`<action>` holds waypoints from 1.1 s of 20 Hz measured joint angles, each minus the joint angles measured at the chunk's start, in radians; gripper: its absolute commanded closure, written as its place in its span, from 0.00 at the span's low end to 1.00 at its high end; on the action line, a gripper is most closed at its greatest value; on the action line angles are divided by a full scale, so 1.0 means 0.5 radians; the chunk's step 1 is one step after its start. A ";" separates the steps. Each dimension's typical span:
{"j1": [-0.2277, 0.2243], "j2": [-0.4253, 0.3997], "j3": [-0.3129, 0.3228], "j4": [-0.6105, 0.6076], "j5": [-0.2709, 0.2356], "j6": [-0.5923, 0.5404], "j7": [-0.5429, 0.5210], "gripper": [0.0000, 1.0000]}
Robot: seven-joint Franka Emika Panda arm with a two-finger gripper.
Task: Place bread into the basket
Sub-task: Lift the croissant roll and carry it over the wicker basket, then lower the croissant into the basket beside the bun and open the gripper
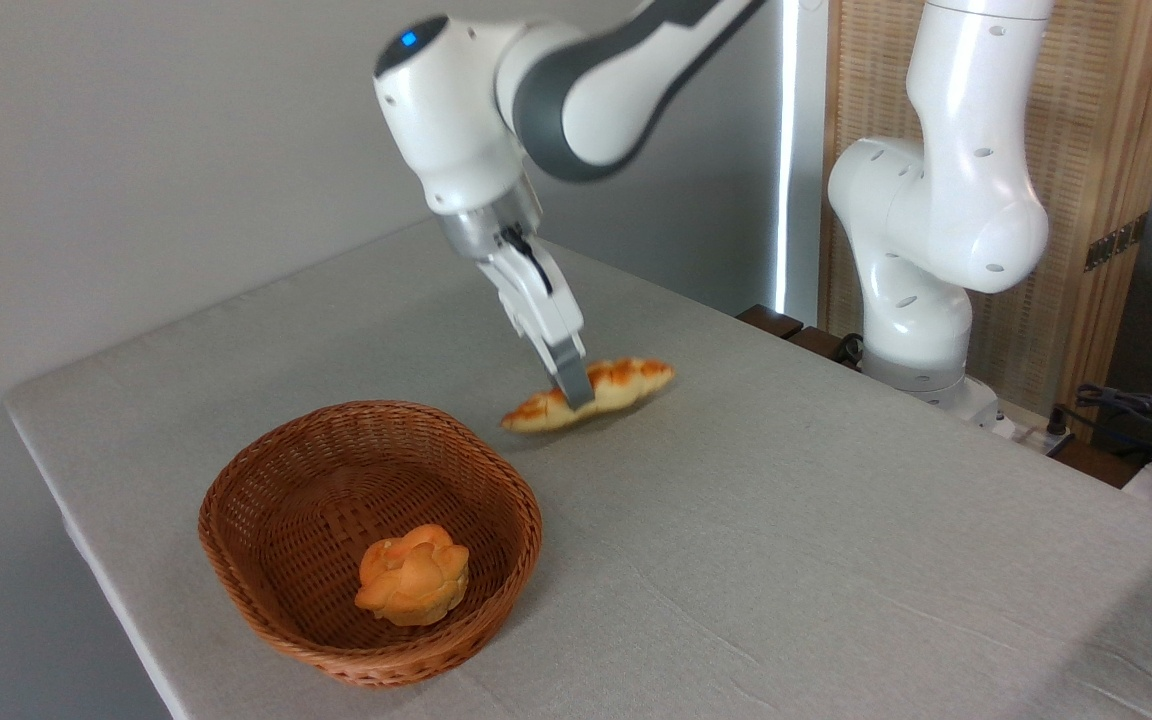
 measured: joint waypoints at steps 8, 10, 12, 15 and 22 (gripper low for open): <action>0.025 0.150 0.154 0.639 0.001 0.135 0.039 0.85; 0.033 0.246 0.168 0.660 0.003 0.355 0.097 0.62; 0.034 0.361 0.167 0.660 0.005 0.558 0.155 0.18; 0.034 0.505 0.166 0.659 0.005 0.783 0.207 0.00; 0.034 0.532 0.166 0.659 0.006 0.860 0.216 0.00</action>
